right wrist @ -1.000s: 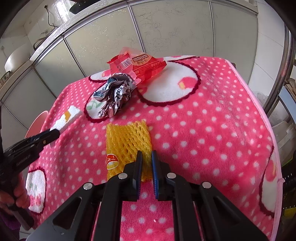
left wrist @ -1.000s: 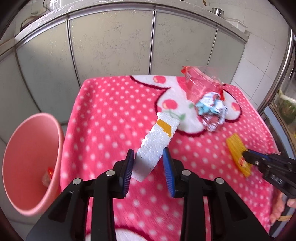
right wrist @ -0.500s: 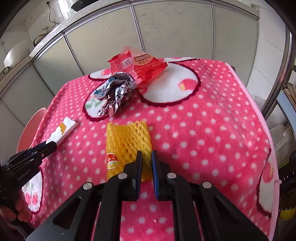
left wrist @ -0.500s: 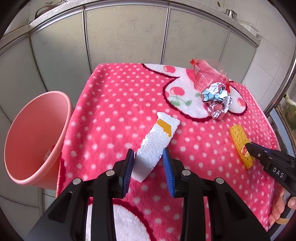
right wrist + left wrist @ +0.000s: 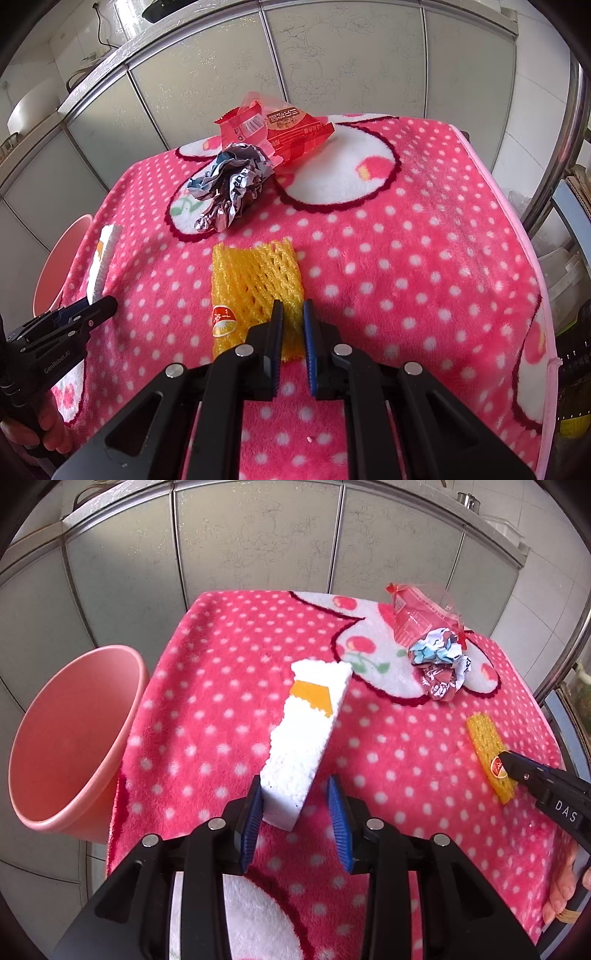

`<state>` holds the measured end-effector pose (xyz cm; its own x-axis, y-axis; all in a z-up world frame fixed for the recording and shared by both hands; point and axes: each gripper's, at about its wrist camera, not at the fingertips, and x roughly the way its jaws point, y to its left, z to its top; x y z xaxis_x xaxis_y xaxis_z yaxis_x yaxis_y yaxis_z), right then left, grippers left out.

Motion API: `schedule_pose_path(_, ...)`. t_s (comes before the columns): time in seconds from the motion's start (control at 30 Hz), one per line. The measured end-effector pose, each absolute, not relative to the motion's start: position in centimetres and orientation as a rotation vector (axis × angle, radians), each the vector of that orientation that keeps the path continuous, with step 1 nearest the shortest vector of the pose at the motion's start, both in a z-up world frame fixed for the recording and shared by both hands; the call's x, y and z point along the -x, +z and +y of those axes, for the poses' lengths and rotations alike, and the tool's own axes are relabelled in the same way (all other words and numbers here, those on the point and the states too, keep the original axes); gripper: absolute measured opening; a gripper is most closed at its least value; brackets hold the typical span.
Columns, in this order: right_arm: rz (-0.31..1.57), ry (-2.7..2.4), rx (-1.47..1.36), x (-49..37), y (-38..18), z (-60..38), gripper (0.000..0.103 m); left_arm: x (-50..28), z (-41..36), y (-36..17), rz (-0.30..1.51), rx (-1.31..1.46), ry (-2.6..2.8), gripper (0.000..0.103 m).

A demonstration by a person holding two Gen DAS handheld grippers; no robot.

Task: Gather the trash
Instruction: 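Close the left tool on the white foam strip while the right tool holds the mesh sleeve, then carry the foam strip and yellow mesh sleeve over the pink bucket with both tools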

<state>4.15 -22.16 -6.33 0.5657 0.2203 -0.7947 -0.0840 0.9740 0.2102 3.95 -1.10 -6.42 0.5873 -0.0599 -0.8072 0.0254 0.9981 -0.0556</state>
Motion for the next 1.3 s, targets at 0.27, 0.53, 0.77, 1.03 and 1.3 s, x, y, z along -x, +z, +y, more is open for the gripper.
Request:
schedule_pose_path(0.27, 0.954, 0.177, -0.149, -4.1, -6.3, -22.1, 0.010, -3.7, -0.7, -6.0, 0.934, 0.074, -0.064, 0.034)
schedule_pose_path(0.53, 0.952, 0.171, -0.133, -4.2, -6.3, -22.2, 0.010, -3.4, -0.4, -5.5, 0.906, 0.113, -0.081, 0.026)
schedule_pose_path(0.77, 0.944, 0.169, -0.126, -4.0, -6.0, -22.0, 0.011, -2.8, -0.5, -4.6, 0.856, 0.099, -0.097, 0.026)
schedule_pose_path(1.03, 0.917, 0.213, -0.124, -2.7, -5.2, -21.8, 0.008, -1.7, -0.2, -2.7, 0.779, 0.065, -0.096, 0.026)
schedule_pose_path(1.3, 0.846, 0.310, -0.090, -0.9, -3.1, -20.0, 0.008, -0.9, 0.8, -1.4, 0.733, 0.071, -0.096, 0.026)
